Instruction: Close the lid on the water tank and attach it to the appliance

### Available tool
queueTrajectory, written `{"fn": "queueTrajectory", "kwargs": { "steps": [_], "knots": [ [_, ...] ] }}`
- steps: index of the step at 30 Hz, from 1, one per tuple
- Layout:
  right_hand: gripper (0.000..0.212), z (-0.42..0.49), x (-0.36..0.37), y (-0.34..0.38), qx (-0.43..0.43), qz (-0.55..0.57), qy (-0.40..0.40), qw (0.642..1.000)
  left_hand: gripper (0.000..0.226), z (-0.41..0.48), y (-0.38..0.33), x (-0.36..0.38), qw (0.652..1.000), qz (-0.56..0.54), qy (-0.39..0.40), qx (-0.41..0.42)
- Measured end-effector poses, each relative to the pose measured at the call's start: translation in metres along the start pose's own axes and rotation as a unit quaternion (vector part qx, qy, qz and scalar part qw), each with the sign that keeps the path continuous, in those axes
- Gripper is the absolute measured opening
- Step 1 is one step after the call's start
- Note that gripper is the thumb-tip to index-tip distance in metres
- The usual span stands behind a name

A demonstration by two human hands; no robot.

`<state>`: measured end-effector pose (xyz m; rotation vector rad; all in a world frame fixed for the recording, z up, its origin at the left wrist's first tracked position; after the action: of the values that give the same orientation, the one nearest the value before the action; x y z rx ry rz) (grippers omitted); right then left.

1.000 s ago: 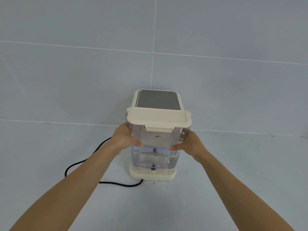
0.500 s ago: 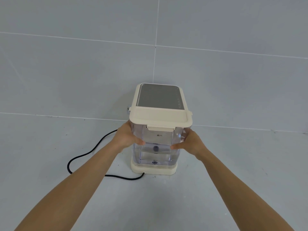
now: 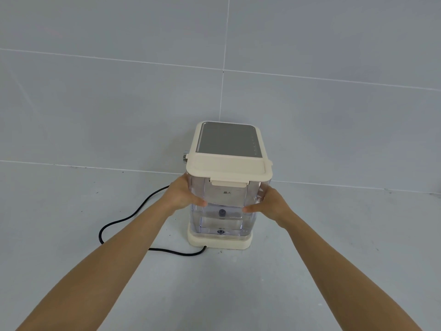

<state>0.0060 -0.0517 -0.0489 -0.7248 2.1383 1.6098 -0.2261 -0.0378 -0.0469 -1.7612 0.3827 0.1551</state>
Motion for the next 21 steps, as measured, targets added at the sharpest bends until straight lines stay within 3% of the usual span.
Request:
{"fn": "queueTrajectory", "kwargs": {
  "steps": [12, 18, 21],
  "knots": [
    [0.081, 0.000, 0.001, -0.001, 0.001, -0.008, 0.006, 1.000, 0.097, 0.000, 0.001, 0.001, 1.000, 0.009, 0.012, -0.002],
    [0.089, -0.004, -0.001, -0.002, -0.003, 0.000, 0.018, 1.000, 0.098, -0.003, 0.004, -0.001, 0.996, 0.083, 0.010, 0.011],
    [0.088, -0.011, -0.011, 0.002, -0.017, -0.078, 0.032, 0.996, 0.096, -0.010, 0.001, -0.010, 0.984, 0.174, 0.036, -0.026]
  ]
}}
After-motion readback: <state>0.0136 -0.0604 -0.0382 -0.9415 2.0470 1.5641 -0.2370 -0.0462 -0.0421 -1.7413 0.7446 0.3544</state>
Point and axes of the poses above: each hand's wrist, its own z-axis towards the middle knuckle, its own x-axis out of the palm, y = z × x, the point moved 1 cm from there along z, towards the middle knuckle, and after that the axes turned 5 degrees about -z, right-handed, at the moved point
